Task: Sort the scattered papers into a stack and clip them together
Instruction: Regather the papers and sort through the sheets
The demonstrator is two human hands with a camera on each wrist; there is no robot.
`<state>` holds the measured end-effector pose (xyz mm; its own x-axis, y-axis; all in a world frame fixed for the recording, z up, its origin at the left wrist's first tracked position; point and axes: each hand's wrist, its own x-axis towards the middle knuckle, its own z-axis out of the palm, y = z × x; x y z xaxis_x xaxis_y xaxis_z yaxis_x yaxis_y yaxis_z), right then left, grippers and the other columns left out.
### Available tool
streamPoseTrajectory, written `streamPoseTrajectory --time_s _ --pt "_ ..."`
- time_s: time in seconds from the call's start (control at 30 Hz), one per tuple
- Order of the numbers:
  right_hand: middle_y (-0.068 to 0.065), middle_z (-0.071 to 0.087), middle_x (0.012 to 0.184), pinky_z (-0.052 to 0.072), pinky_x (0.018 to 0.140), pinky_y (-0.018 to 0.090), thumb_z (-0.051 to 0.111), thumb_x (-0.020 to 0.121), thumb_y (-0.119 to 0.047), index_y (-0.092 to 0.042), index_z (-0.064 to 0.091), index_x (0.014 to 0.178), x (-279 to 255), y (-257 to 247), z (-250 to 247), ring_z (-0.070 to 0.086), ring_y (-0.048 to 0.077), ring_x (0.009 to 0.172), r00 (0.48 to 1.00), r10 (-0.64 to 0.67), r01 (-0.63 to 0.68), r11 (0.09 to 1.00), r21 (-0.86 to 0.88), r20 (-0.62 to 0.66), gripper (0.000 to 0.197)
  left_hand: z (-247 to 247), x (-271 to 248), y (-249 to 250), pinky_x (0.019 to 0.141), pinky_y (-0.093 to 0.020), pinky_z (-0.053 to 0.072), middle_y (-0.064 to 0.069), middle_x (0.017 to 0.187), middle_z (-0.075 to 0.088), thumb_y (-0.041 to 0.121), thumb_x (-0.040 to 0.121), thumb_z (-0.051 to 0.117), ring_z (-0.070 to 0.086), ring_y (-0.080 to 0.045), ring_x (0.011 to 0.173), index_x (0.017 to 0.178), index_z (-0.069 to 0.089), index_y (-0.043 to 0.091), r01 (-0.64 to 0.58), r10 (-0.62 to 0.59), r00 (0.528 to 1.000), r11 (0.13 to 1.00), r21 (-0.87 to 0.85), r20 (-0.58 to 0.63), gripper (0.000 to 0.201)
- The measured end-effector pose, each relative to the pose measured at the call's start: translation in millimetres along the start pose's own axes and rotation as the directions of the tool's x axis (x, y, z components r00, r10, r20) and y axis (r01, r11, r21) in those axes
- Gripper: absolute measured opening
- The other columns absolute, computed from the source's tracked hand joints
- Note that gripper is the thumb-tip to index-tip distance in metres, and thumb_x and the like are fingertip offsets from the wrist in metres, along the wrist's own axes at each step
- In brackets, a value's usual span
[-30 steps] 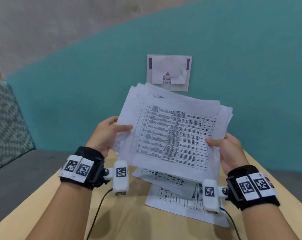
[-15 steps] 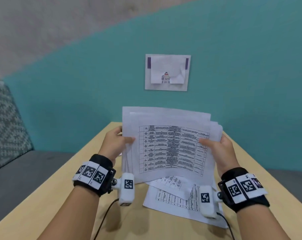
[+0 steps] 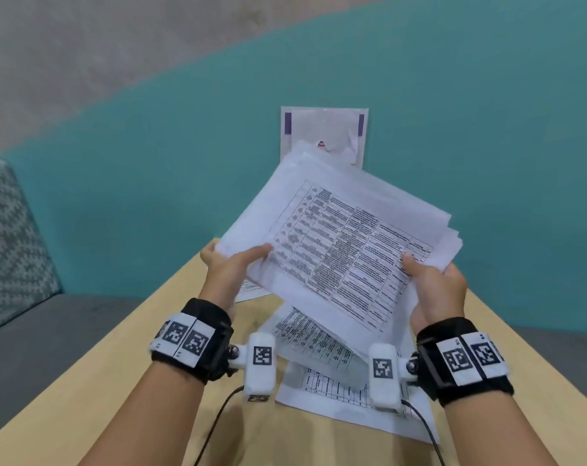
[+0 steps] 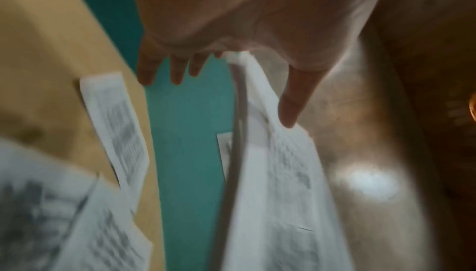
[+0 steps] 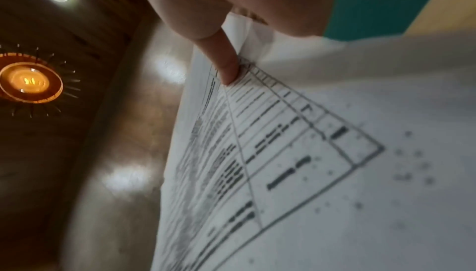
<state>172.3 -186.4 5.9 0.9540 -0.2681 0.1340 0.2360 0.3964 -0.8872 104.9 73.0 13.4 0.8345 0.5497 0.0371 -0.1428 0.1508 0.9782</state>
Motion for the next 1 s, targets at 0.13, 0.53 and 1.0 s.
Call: streamPoseTrajectory --time_s 0.13,0.53,1.0 --pt "0.004 0.073 0.115 0.05 0.104 0.048 0.075 0.085 -0.002 -0.015 0.068 0.122 -5.3 3.9 12.5 0.068 0.027 0.109 0.994 0.091 -0.086 0.993 0.079 -0.061 0.04 10.0 -14.7 8.0 0.086 -0.051 0.059 -0.012 0.133 0.061 0.03 0.07 0.089 0.064 -0.03 0.104 0.143 0.049 0.015 0.165 -0.12 0.979 0.942 -0.292 0.168 0.085" --pt "0.015 0.074 0.119 0.054 0.098 0.053 0.084 0.068 -0.01 -0.007 0.064 0.128 -29.4 6.8 37.9 0.072 0.031 0.108 0.924 0.298 -0.353 0.907 0.231 0.238 0.064 21.6 -22.9 23.2 0.104 -0.05 0.053 -0.011 0.129 0.068 -0.014 0.085 0.069 0.067 -0.033 0.117 0.128 0.057 0.005 -0.17 0.151 0.985 0.91 -0.379 -0.081 0.048" --pt "0.011 0.072 0.124 0.046 0.108 0.05 0.086 0.072 -0.035 -0.004 0.054 0.14 -6.6 -20.5 -1.9 0.068 0.03 0.116 0.851 0.183 -0.137 0.982 -0.127 0.492 0.082 -4.2 -12.7 27.8 0.09 -0.041 0.06 -0.005 0.105 0.079 -0.023 0.08 0.066 0.076 -0.024 0.097 0.12 0.067 0.008 -0.243 0.242 0.958 0.97 -0.014 0.155 0.051"
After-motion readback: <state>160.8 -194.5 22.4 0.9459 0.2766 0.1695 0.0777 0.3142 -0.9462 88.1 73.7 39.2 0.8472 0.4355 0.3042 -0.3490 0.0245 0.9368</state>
